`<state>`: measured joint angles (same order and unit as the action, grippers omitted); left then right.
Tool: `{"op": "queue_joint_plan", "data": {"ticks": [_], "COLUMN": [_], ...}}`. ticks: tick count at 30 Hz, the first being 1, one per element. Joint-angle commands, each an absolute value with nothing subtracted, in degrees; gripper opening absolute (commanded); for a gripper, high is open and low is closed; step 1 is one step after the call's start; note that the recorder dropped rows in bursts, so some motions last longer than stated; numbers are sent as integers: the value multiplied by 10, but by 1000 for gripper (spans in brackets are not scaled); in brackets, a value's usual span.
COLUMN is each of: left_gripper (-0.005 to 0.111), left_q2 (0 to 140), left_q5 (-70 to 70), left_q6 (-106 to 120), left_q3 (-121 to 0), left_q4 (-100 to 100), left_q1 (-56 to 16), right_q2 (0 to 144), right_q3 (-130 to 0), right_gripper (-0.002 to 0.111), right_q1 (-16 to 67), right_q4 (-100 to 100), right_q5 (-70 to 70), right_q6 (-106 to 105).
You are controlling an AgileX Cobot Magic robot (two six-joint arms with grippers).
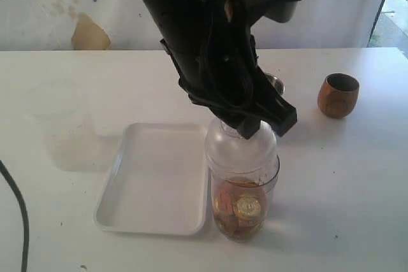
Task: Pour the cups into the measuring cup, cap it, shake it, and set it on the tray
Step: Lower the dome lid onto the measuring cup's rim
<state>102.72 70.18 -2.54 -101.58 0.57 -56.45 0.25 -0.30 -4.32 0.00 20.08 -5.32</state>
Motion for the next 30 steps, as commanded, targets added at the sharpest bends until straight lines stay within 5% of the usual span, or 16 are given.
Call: {"op": "queue_joint_plan", "data": {"ticks": [1, 30], "left_gripper": [0, 0], "left_q2": [1030, 1037], "left_q5": [700, 700], "left_q6": [-26, 76], "left_q3": [-1014, -1014], "left_q4": [0, -16], "left_q1": [-567, -567], "right_q2": [0, 0], "right_q3": [0, 0], "right_gripper": [0, 0], "right_q1": [-47, -47], "right_q4": [0, 0], "right_q5": [201, 201], "right_q6": [-56, -56]}}
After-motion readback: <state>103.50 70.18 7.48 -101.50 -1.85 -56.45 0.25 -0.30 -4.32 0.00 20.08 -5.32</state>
